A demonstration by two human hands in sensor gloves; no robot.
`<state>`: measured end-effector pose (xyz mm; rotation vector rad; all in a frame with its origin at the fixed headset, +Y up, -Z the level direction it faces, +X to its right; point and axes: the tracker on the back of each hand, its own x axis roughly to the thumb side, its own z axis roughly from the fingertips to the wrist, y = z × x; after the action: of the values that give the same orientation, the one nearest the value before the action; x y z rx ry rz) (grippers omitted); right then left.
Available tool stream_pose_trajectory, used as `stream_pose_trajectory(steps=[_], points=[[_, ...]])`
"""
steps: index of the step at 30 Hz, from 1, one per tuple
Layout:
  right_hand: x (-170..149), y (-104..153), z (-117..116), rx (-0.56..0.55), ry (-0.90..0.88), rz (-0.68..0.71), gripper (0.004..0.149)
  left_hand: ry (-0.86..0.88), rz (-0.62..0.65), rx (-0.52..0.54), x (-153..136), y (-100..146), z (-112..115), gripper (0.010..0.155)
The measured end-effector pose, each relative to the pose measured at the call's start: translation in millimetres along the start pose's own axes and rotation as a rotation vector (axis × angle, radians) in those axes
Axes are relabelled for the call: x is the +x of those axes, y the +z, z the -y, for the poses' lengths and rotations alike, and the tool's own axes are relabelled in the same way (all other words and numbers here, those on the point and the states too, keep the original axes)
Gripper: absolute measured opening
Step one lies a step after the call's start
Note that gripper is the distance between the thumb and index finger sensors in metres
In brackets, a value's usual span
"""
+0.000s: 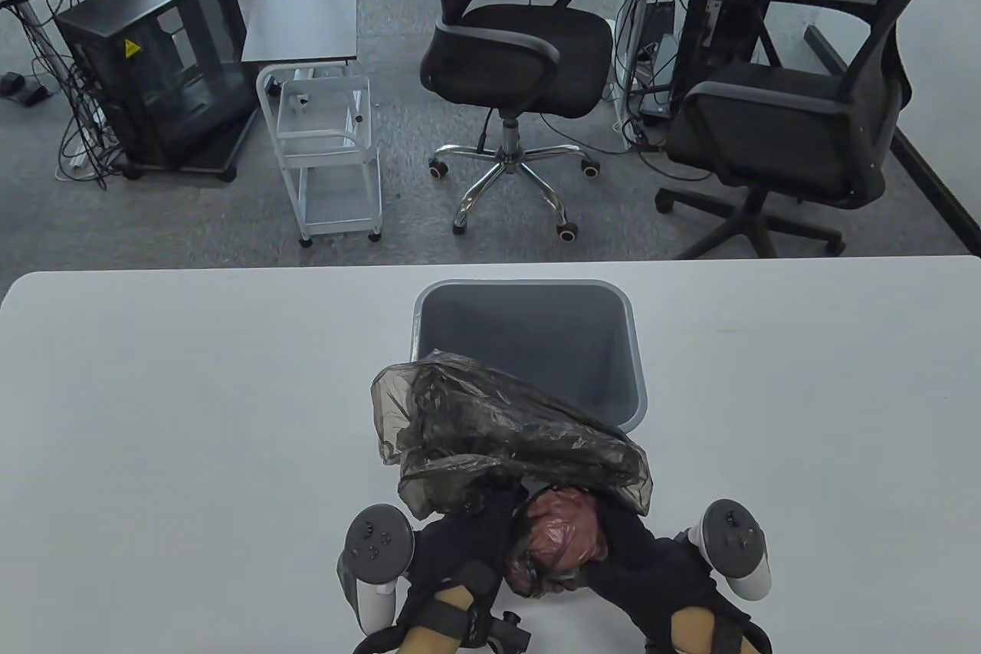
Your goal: Twist garbage bag top to tighten it
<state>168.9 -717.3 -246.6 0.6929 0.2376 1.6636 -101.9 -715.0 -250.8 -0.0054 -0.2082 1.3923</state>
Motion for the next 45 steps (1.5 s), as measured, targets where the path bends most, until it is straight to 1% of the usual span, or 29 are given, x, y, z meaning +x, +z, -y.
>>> stream_pose_trajectory(steps=[1,3,4,6,10,13,16,18,20,22,23,25,26,28,30,31,32,33,35,36,37,39,40,41,42,44,45], points=[[-3.5,0.7,2.2,-0.02,-0.049,-0.013,0.094,0.019,0.011,-0.012,-0.2,-0.3,1.3,0.064],[-8.9,1.7,2.8,-0.026,-0.154,-0.04,0.091,0.075,0.037,-0.054,1.2,-1.2,3.2,0.065],[-10.5,2.3,2.4,-0.027,-0.188,-0.052,0.09,0.097,0.039,-0.056,1.8,-1.5,3.7,0.065],[-10.6,2.3,2.2,-0.031,-0.168,-0.056,0.089,0.095,0.029,-0.046,2.3,-1.2,3.0,0.063],[-7.2,1.1,1.4,-0.01,-0.094,-0.015,0.094,0.012,0.029,0.029,2.7,-0.5,-2.9,0.062],[-3.6,0.0,-0.4,0.017,-0.066,0.021,0.099,0.027,0.02,0.041,2.4,-0.1,-4.3,0.061],[-1.3,-0.2,-1.2,0.022,-0.043,0.03,0.101,0.03,0.02,0.031,2.8,0.1,-2.6,0.061],[-1.4,-0.1,1.0,0.003,-0.015,0.013,0.099,0.04,0.026,0.008,2.0,-0.5,-0.7,0.062],[-3.1,1.5,4.2,-0.044,-0.013,-0.012,0.095,0.077,0.028,-0.028,1.5,-0.9,1.3,0.064],[-7.3,2.9,6.2,-0.069,-0.074,-0.035,0.091,0.127,0.039,-0.083,1.4,-2.1,3.8,0.067],[-10.4,3.8,6.6,-0.079,-0.137,-0.053,0.09,0.156,0.044,-0.125,1.5,-3.1,5.2,0.068],[-14.3,4.2,6.3,-0.078,-0.202,-0.075,0.089,0.174,0.047,-0.149,1.5,-4.0,6.4,0.069],[-15.3,4.1,6.0,-0.073,-0.2,-0.085,0.088,0.173,0.045,-0.148,1.4,-4.2,6.7,0.068],[-15.0,4.0,5.8,-0.067,-0.167,-0.089,0.088,0.151,0.039,-0.131,2.4,-3.9,5.6,0.065],[-13.5,3.5,4.6,-0.053,-0.156,-0.067,0.089,0.088,0.036,-0.061,3.3,-2.6,1.8,0.063],[-11.6,2.9,2.7,-0.038,-0.161,-0.041,0.092,0.059,0.032,-0.013,3.8,-1.6,-1.3,0.062],[-9.7,1.7,1.1,-0.016,-0.156,-0.013,0.094,0.037,0.026,0.023,4.2,-0.7,-3.8,0.061],[-8.4,0.7,-0.6,0.01,-0.143,-0.003,0.097,0.032,0.028,0.036,3.7,-0.6,-5.1,0.061],[-6.4,-0.9,-5.0,0.105,-0.092,-0.015,0.101,0.069,0.002,0.053,1.7,0.0,-6.1,0.061],[-5.8,-1.1,-6.1,0.111,-0.071,-0.016,0.101,0.081,0.001,0.049,0.8,0.0,-5.7,0.061],[-5.5,-1.0,-6.2,0.085,-0.047,-0.019,0.099,0.098,-0.002,0.039,0.0,-0.1,-4.4,0.061],[-6.0,0.1,-2.1,0.01,-0.04,-0.041,0.094,0.123,0.018,-0.015,-0.7,-1.2,-0.4,0.066],[-7.9,0.9,1.3,-0.015,-0.065,-0.052,0.092,0.161,0.035,-0.084,-0.3,-2.2,3.5,0.069],[-10.1,1.7,3.1,-0.025,-0.098,-0.061,0.091,0.2,0.039,-0.129,0.3,-2.9,6.3,0.071],[-13.7,2.9,4.7,-0.038,-0.162,-0.074,0.09,0.249,0.037,-0.187,0.9,-3.3,10.6,0.071],[-18.0,3.7,5.4,-0.056,-0.236,-0.096,0.089,0.264,0.037,-0.217,1.2,-3.7,13.9,0.067],[-18.5,3.8,5.3,-0.054,-0.246,-0.102,0.089,0.254,0.035,-0.206,1.8,-3.7,13.8,0.065]])
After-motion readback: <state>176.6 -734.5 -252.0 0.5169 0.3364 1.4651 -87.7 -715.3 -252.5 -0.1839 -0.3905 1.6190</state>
